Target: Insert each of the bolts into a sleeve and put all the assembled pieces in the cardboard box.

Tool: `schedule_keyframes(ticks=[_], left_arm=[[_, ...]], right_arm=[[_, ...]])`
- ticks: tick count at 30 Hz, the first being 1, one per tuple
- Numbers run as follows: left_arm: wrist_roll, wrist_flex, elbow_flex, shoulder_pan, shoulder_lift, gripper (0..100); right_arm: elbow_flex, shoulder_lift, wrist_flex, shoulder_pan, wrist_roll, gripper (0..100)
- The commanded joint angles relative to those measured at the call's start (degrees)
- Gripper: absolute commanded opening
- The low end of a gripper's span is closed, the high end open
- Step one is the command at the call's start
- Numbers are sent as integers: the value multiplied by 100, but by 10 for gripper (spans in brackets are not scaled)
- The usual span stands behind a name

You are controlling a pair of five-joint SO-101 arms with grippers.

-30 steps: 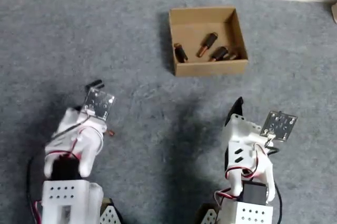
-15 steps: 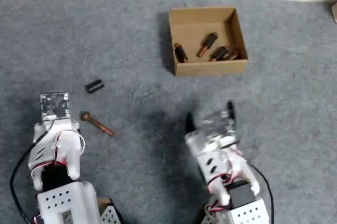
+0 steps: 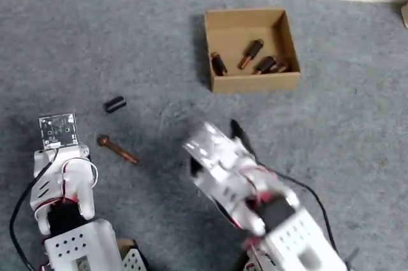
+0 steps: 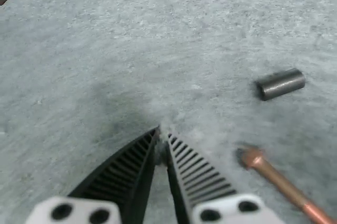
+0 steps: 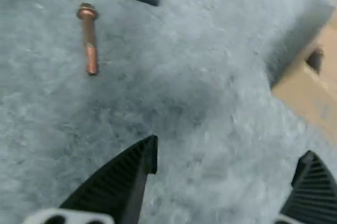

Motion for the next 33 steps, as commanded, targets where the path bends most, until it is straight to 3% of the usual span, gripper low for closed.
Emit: schedule_keyframes(ticks=[1,7,15,25,33], left_arm=[[62,-123,-92,-505,-145,5],[334,-97,-40,-1130,-646,5],[413,-88,277,-1121,-1253,5],[396,70,330,-866,-1437,5],[396,70,330,-875,-1437,5]], right_arm=[[-2255,2624,-154,-365,290,371],[-5613,6404,-127,-637,580,371],[-9745,10202,866,-884,677,374],[-13956,12620,1833,-998,1011,374],[-14765,13420,1842,-1068,1240,374]])
